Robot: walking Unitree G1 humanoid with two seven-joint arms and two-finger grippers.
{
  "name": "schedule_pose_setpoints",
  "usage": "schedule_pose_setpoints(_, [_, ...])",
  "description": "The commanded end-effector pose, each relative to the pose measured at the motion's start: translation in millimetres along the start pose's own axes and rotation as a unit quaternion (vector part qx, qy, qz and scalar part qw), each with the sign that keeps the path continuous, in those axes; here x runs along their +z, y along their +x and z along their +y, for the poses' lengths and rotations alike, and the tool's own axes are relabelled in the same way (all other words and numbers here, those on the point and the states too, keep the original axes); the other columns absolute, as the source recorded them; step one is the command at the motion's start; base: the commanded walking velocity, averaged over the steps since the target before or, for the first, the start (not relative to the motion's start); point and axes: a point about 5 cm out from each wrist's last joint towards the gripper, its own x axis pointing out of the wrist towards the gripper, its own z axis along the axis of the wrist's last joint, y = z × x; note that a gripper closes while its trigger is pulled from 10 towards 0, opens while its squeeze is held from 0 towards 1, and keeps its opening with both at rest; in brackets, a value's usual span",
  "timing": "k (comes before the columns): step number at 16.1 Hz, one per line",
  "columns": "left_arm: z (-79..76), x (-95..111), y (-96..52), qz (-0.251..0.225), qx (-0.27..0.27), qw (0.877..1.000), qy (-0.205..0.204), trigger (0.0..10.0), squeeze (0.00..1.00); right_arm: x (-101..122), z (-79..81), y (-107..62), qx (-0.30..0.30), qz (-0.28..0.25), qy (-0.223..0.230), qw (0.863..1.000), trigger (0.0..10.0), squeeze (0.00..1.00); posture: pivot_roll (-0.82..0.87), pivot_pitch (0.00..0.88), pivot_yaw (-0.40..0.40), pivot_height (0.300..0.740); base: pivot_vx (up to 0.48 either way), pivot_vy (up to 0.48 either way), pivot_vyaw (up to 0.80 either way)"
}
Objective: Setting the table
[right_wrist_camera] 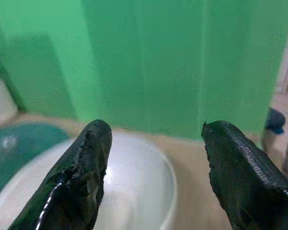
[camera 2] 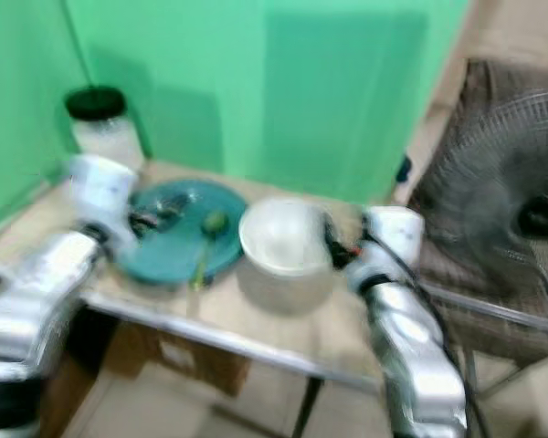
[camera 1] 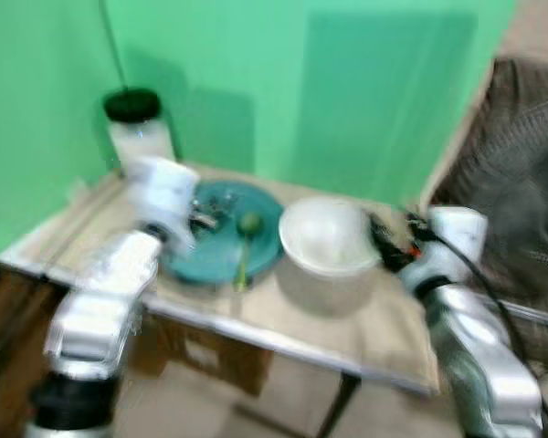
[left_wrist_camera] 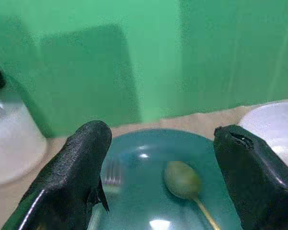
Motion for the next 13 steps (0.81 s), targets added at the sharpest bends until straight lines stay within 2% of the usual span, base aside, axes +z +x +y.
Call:
schedule_pose_setpoints(1, [11.7,-0.4,-3.5,0.001,0.016,1.0,0.005,10.0,0.0,7.9,12.3,2.1,0.021,-0.021,0.007,1.0,10.0,0.0,0.07,0.0,0.005,0.74,0.345,0.0,0.0])
schedule_pose_setpoints(2, [8.7,-0.3,-2.1,-0.001,0.006,1.0,0.003,10.0,0.0,7.6,11.1,-0.3,0.018,-0.02,0.006,1.0,10.0,0.0,0.07,0.0,0.008,0.74,0.345,0.0,0.0])
schedule_pose_setpoints(5, [0.2,-2.3,-1.8,0.004,-0.02,1.0,0.003,10.0,0.0,8.5,7.7,-4.2,0.016,-0.017,0.002,1.0,10.0,0.0,0.05,0.0,0.011,0.74,0.0,0.0,0.0])
schedule_pose_setpoints(8, [0.3,-6.9,-3.8,0.021,-0.039,0.999,-0.004,10.0,0.0,9.2,7.7,-4.8,0.035,-0.007,-0.008,0.999,10.0,0.0,0.05,0.0,0.013,0.74,0.0,0.0,0.0])
schedule_pose_setpoints(9, [1.6,-7.9,-7.4,0.032,-0.074,0.997,0.009,10.0,1.0,11.0,6.6,-5.5,0.054,-0.003,-0.022,0.998,10.0,0.0,0.05,0.0,0.013,0.74,0.0,0.0,0.0])
schedule_pose_setpoints(10, [3.3,-9.1,-9.2,0.041,-0.09,0.995,0.032,10.0,1.0,12.1,5.6,-5.6,0.065,-0.001,-0.027,0.998,10.0,0.0,0.05,0.0,0.012,0.74,0.0,0.0,0.0])
schedule_pose_setpoints(12, [12.6,-13.9,-14.5,0.073,-0.124,0.984,0.103,10.0,1.0,15.6,2.0,-5.8,0.097,0.005,-0.052,0.994,10.0,0.0,0.06,0.0,0.008,0.74,0.0,0.0,0.0])
schedule_pose_setpoints(13, [17.5,-15.5,-18.4,0.086,-0.143,0.978,0.125,10.0,0.41,17.7,1.1,-6.7,0.122,0.01,-0.063,0.99,10.0,0.0,0.06,0.0,0.005,0.74,0.0,0.0,0.0])
